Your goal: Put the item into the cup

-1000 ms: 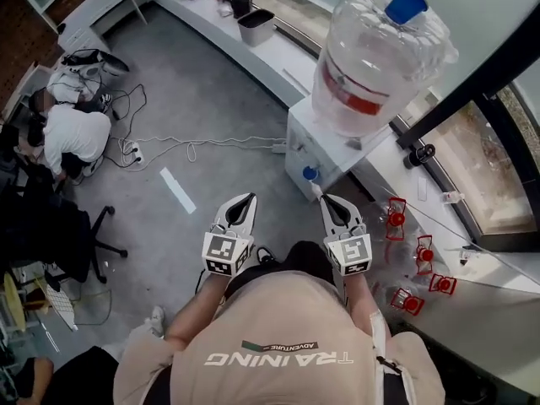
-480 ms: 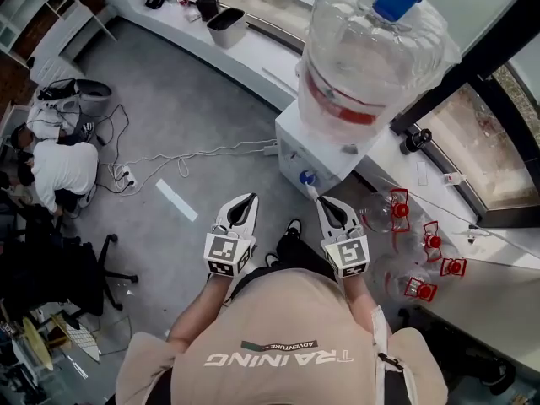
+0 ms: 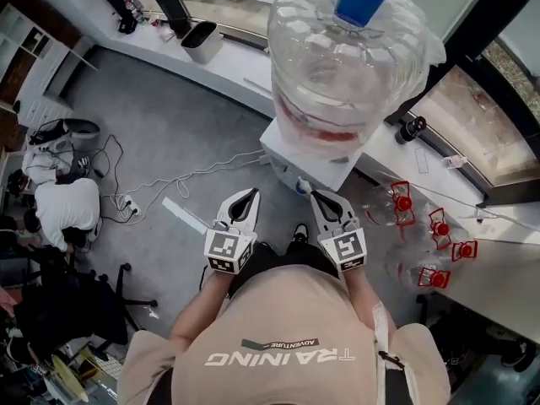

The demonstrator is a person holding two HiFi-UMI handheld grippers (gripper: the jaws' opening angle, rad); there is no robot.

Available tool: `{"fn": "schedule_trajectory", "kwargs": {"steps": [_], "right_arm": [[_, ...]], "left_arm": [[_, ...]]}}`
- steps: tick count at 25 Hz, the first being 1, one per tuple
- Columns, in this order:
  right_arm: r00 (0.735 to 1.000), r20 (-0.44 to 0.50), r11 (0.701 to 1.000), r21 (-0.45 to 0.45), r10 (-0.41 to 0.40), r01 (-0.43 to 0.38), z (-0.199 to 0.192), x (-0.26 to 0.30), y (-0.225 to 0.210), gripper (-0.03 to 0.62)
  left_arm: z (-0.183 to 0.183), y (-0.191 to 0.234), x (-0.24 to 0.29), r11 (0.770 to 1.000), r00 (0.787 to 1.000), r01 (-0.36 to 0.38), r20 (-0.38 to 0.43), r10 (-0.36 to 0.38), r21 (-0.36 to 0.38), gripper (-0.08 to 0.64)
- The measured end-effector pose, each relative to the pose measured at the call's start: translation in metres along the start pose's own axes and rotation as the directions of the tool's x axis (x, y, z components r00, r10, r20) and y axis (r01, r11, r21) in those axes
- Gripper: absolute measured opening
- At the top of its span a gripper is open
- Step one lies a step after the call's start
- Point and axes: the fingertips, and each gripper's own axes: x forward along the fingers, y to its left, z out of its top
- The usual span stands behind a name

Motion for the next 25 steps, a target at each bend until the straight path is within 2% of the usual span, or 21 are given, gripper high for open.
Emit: {"fn": "schedule_trajectory", "kwargs": {"steps": [7, 14, 19, 25], "right_arm": [[0.991, -0.027, 0.991, 0.036, -0.130, 0.130, -0.001, 0.008, 0.005, 0.011], [0.955, -0.067, 0.952, 0.085, -0.289, 0.294, -0.010, 0.007, 0.038, 0.011], [0.947, -0.104, 0.941, 0.121, -0.305, 0.317, -0.029, 0.010, 0.062, 0.011], [0.954, -0.151, 0.951, 0.137, -0.258, 0.278, -0.071, 0.019, 0.063, 0.011]], "left_arm": [[0.008, 0.014, 0.021, 0.986, 0.988, 0.156, -0.012, -0.156, 0.055, 0.008], [-0.003, 0.025, 0.020, 0.942, 0.949, 0.314, -0.029, -0.313, 0.116, 0.008], [-0.025, 0.028, 0.021, 0.931, 0.937, 0.349, -0.063, -0.344, 0.104, 0.008], [-0.060, 0.027, 0.029, 0.949, 0.948, 0.309, -0.103, -0.302, 0.066, 0.008]]}}
